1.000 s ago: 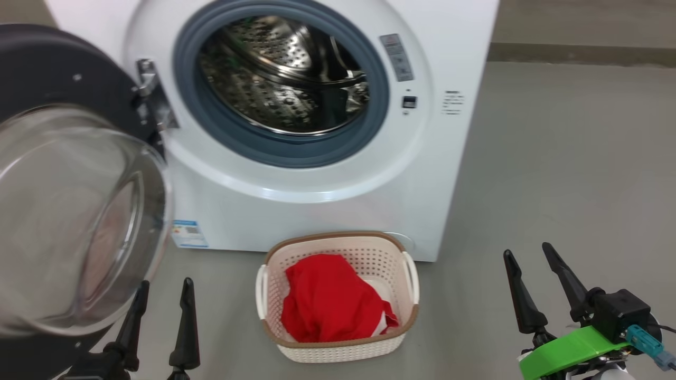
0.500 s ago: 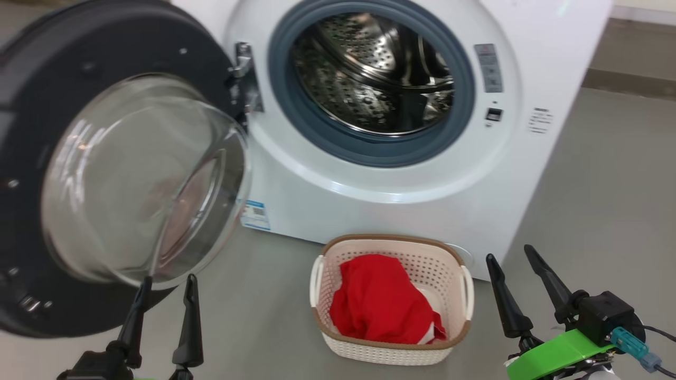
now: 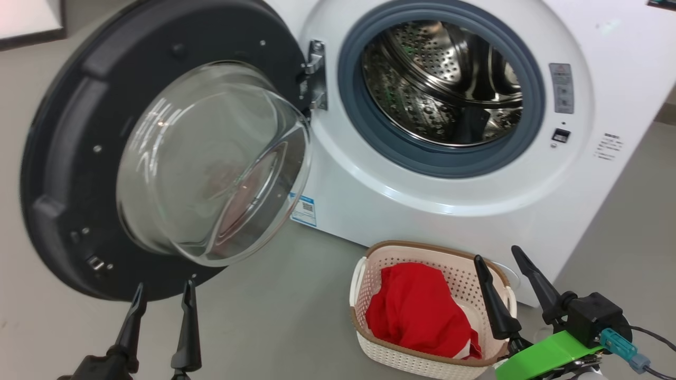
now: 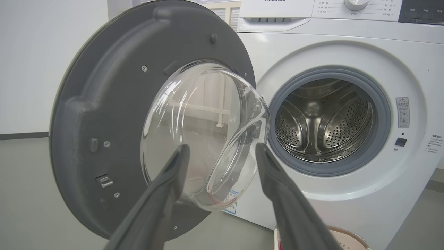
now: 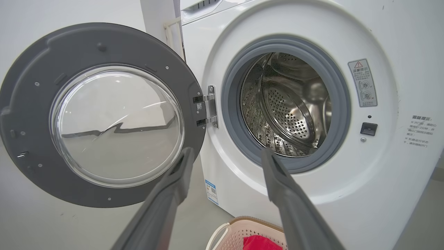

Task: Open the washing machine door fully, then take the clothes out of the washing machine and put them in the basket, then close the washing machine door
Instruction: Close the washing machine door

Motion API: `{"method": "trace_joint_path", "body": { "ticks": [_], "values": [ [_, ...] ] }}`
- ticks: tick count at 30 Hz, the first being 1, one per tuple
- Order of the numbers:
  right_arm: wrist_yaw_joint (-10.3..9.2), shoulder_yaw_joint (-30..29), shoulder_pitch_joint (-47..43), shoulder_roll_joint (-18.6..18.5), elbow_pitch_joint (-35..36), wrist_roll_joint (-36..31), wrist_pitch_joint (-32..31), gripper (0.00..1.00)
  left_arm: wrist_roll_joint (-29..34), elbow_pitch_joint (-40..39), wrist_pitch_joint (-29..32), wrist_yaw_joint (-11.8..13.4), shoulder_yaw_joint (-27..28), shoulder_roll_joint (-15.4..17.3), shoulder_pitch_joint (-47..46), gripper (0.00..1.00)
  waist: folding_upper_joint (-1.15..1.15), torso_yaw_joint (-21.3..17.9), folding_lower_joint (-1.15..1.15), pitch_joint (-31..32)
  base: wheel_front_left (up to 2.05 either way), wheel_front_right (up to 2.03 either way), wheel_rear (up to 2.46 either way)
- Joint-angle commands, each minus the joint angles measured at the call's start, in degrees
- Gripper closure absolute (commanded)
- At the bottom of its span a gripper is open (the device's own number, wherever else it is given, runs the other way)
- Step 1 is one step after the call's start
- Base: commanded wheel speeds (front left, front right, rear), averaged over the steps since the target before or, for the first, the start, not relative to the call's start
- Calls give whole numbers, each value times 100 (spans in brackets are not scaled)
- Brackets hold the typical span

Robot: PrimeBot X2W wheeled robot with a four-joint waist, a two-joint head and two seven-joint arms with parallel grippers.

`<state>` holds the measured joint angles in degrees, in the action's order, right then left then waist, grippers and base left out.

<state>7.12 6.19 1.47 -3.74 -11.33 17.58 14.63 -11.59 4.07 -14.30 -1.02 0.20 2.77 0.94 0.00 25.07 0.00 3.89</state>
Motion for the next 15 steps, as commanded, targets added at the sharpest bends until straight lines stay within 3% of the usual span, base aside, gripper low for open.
{"method": "trace_joint_path", "body": {
  "ticks": [1,15],
  "values": [
    [36,126,248,-35,155,-8,37,0,32,-157,-70,27,174,69,-95,0,0,154,0,25,0,0,0],
    [36,244,367,-44,115,-7,37,0,30,-290,-70,186,291,78,-27,0,0,251,0,-73,0,0,0]
  ]
}}
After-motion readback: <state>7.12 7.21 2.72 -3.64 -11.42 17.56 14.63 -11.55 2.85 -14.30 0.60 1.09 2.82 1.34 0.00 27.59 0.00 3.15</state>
